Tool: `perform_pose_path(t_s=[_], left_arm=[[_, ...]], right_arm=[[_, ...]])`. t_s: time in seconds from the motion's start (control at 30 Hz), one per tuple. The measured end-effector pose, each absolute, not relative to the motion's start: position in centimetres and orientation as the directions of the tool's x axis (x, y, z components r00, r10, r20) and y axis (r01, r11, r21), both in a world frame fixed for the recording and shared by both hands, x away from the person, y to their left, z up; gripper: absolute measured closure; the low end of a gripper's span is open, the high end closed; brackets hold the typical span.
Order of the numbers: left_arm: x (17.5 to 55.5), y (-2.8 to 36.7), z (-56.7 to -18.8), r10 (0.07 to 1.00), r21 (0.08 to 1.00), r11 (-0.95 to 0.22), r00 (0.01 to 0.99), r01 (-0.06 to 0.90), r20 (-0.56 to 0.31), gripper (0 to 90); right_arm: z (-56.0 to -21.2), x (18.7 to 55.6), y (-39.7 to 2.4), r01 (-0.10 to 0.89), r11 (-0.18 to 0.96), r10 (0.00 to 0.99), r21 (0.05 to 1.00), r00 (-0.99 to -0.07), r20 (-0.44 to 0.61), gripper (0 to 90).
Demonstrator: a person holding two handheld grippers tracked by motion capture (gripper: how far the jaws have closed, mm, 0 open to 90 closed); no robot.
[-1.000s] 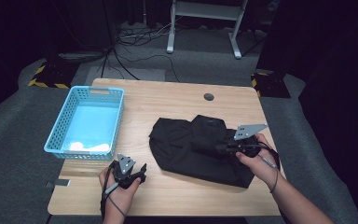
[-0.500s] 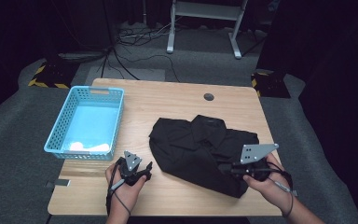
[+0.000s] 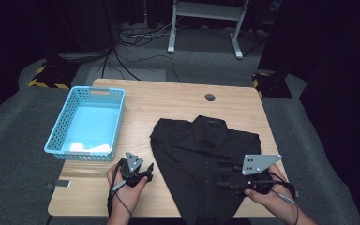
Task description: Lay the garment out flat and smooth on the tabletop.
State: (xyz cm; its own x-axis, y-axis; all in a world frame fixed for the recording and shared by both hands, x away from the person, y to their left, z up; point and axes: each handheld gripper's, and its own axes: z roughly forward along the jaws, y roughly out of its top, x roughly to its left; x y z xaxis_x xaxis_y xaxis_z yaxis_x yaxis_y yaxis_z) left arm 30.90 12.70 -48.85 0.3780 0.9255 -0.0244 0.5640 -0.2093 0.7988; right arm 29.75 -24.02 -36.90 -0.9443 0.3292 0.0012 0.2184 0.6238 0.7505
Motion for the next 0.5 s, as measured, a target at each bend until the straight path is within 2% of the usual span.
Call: perform_pose_path(t_s=[0.5], left_arm=[[30.9, 12.8, -48.9, 0.927, 0.797, -0.206, 0.374, 0.569, -0.027, 32.4]], right_arm=[[-41.3, 31.5, -20.7, 0.270, 0.657, 0.382, 0.704, -0.924, -0.002, 46.9]])
